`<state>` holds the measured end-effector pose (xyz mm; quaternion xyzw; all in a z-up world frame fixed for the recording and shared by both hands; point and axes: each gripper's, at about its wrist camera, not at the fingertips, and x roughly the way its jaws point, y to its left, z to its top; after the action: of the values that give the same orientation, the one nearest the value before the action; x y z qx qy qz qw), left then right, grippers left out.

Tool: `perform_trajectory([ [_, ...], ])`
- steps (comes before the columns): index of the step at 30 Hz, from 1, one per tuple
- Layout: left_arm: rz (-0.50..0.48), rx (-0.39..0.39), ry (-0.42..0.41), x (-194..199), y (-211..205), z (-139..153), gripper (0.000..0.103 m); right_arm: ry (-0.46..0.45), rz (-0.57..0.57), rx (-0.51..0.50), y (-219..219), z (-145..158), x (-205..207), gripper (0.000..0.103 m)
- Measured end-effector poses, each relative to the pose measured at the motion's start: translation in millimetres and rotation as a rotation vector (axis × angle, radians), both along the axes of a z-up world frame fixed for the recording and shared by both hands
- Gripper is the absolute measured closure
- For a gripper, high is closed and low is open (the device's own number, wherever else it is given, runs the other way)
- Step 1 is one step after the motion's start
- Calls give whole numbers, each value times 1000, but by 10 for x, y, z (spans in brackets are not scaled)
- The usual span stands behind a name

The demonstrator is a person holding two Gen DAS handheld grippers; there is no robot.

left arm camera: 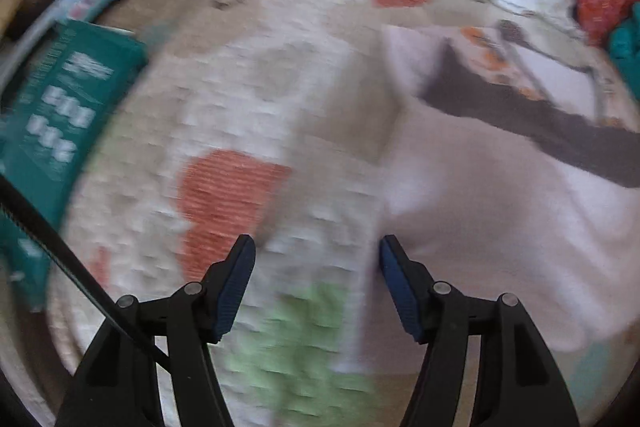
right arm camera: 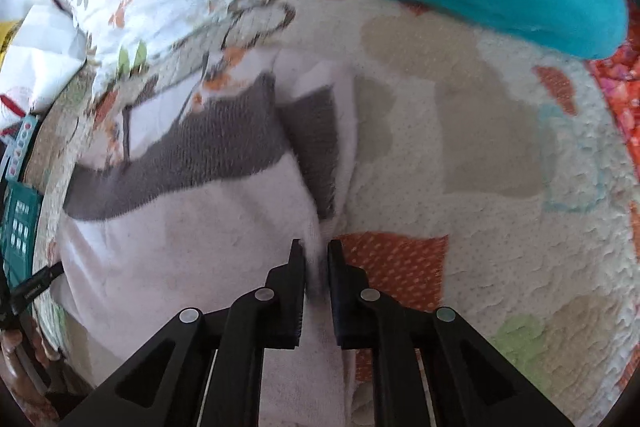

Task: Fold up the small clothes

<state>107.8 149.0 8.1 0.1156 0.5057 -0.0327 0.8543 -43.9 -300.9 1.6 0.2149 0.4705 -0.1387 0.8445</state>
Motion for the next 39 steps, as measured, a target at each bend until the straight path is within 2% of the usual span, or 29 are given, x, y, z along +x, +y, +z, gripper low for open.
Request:
perform_trajectory([
  [1, 26, 2, -6, 22, 69, 13, 37, -24, -14, -21, -9, 67, -30, 88],
  [4, 112, -26, -10, 80, 253, 33, 37, -141, -50, -132, 44, 345, -167, 87],
  [6, 141, -78, -17, 95, 344, 77, 37, -218, -57, -236, 183, 508, -233, 71],
  [7, 152, -110, -22, 92, 382, 110, 37, -253, -57, -272, 263, 546, -257, 48],
  [8, 161, -132, -29, 90, 404, 138, 37, -295, -42, -298, 370, 556, -277, 33],
  [9, 167, -144, -40, 77, 415, 170, 37, -295, -23, -305, 443, 543, -250, 32],
  [10, 170, -148, -54, 61, 422, 207, 37, -257, 11, -303, 542, 492, -193, 32],
  [11, 170, -151, -65, 45, 431, 241, 37, -203, 57, -284, 633, 418, -119, 42],
  [12, 169, -157, -74, 47, 428, 269, 37, -164, 108, -249, 728, 329, -57, 54],
  [13, 167, -170, -82, 33, 437, 305, 37, -142, 138, -224, 804, 263, -14, 77],
  [16, 166, -197, -83, 20, 440, 365, 37, -106, 227, -187, 1053, 66, 62, 78],
  [18, 172, -215, -82, 8, 478, 385, 37, -79, 266, -211, 1199, -59, 98, 78],
  [20, 182, -238, -78, 26, 536, 404, 37, -51, 291, -255, 1298, -179, 107, 71],
  [24, 224, -300, -80, 67, 669, 470, 36, -26, 309, -406, 1486, -142, 102, 70],
  [27, 241, -352, -93, 83, 747, 560, 36, -88, 357, -339, 1694, 31, 82, 70],
  [31, 253, -381, -120, 74, 849, 665, 34, -110, 464, -274, 2177, 109, 372, 70],
  [34, 297, -375, -139, 81, 1003, 691, 33, -78, 514, -192, 2526, -19, 758, 70],
  [36, 327, -384, -142, 96, 1123, 692, 33, -21, 547, -152, 2789, -202, 1053, 70],
  [39, 382, -399, -154, 111, 1341, 696, 33, -34, 573, -238, 3197, -221, 1201, 77],
])
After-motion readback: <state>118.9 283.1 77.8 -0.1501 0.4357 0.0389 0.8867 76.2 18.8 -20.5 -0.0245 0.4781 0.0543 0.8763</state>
